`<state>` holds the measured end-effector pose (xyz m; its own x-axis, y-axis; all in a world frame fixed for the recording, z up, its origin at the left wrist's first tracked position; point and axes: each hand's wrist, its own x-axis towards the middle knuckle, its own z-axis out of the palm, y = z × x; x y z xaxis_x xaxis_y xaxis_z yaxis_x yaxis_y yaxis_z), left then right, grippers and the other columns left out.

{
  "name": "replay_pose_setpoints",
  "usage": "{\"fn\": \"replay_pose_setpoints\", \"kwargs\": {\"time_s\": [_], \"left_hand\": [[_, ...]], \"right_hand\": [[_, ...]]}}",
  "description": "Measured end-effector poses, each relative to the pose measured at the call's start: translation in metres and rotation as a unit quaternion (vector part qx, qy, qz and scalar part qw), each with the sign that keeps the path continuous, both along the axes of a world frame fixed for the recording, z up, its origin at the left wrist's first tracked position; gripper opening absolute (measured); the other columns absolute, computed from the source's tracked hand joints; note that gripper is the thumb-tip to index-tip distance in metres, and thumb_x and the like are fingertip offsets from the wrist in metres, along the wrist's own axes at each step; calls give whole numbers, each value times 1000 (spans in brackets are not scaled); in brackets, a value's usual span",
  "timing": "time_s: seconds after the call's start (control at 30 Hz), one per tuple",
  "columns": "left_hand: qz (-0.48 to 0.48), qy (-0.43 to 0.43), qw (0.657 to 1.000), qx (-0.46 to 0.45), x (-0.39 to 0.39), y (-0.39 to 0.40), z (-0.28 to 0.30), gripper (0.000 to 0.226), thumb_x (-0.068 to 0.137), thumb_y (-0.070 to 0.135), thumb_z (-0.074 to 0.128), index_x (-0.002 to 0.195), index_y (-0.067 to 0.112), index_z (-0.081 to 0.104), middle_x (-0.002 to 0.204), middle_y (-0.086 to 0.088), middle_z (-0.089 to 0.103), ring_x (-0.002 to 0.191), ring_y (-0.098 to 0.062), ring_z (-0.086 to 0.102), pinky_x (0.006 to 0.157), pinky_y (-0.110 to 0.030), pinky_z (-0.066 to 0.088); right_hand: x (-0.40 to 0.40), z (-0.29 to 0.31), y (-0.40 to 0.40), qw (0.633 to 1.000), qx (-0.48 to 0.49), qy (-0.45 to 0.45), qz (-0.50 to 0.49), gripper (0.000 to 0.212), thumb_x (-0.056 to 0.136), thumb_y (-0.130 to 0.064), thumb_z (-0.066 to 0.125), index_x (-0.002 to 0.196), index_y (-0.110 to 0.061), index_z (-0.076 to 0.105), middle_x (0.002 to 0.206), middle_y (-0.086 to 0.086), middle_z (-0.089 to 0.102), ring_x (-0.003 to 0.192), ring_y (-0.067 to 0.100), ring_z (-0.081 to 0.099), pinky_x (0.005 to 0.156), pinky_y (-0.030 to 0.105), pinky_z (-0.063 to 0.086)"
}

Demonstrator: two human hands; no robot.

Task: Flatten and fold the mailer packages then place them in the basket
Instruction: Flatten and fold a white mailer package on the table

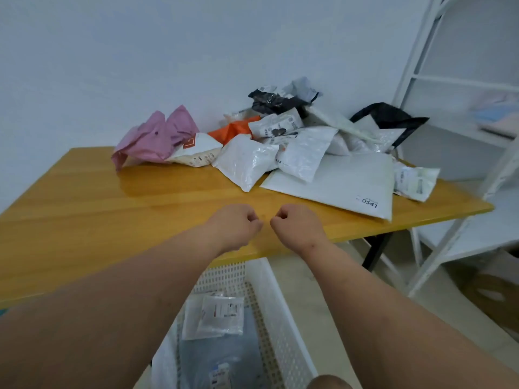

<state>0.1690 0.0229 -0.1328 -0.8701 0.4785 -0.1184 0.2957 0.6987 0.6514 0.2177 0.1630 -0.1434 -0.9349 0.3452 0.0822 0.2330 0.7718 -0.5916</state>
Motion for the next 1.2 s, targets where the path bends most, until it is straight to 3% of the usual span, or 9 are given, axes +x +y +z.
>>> {"fn": "replay_pose_setpoints", "kwargs": {"time_s": [0.07,0.13,0.3,0.5,0.67,0.77,0.93,1.03,1.2], "left_hand": [[33,56,998,-5,-12,-1,1,27,97,35,53,117,21,63,115,1,64,100,-18,60,84,-32,51],[55,53,997,-4,-25,-4,-3,35,97,35,54,129,22,57,125,2,59,108,-17,55,85,-27,45],[97,34,995,14,-62,-16,-22,43,95,35,56,137,25,51,138,-1,52,119,-19,53,90,-29,43],[96,62,992,-52,-113,-30,-33,55,98,36,52,149,23,36,152,-4,37,135,-24,41,110,-35,35],[97,118,985,-80,-156,-33,-37,59,99,40,46,152,21,28,157,-4,31,145,-23,23,120,-39,17],[91,144,981,-92,-169,-29,-36,60,101,40,43,154,19,24,160,-5,23,149,-20,14,121,-37,10],[89,110,987,-81,-182,-29,-46,61,101,41,44,155,21,21,162,-5,16,150,-21,8,121,-37,6],[96,103,987,-78,-183,-31,-48,61,101,40,44,155,21,22,162,-4,16,150,-20,8,121,-36,6],[110,88,989,-50,-178,-35,-46,61,100,39,48,154,23,24,161,-2,18,149,-21,13,121,-37,12]], "right_hand": [[-6,3,5,1000,3,5,-4,17,90,-21,51,94,-14,65,96,1,66,89,20,58,70,30,44],[-15,1,6,1000,2,2,1,21,91,-20,50,106,-17,65,108,0,66,99,19,59,79,29,47],[-57,-12,-1,999,-21,-24,22,46,93,-22,52,139,-22,47,139,4,50,126,22,48,102,34,42],[-126,-17,-14,998,27,-53,-17,68,91,-31,50,151,-40,19,142,11,36,130,31,37,104,42,38],[-172,-13,-17,994,97,-6,-57,82,90,-28,55,153,-38,3,162,8,-9,147,35,-1,117,51,13],[-197,-8,-14,985,164,32,-50,88,89,-25,55,155,-31,-3,162,6,-21,149,30,-15,120,51,0],[-236,-7,-9,974,215,27,-59,90,91,-30,54,155,-21,-9,163,11,-13,149,29,-20,118,55,-10],[-241,-15,-7,969,228,39,-89,94,89,-32,59,155,-17,-6,160,10,9,148,33,-1,117,57,-2],[-227,-25,-5,960,241,73,-125,71,82,-22,62,144,-16,29,135,6,40,128,31,29,110,48,18]]}}
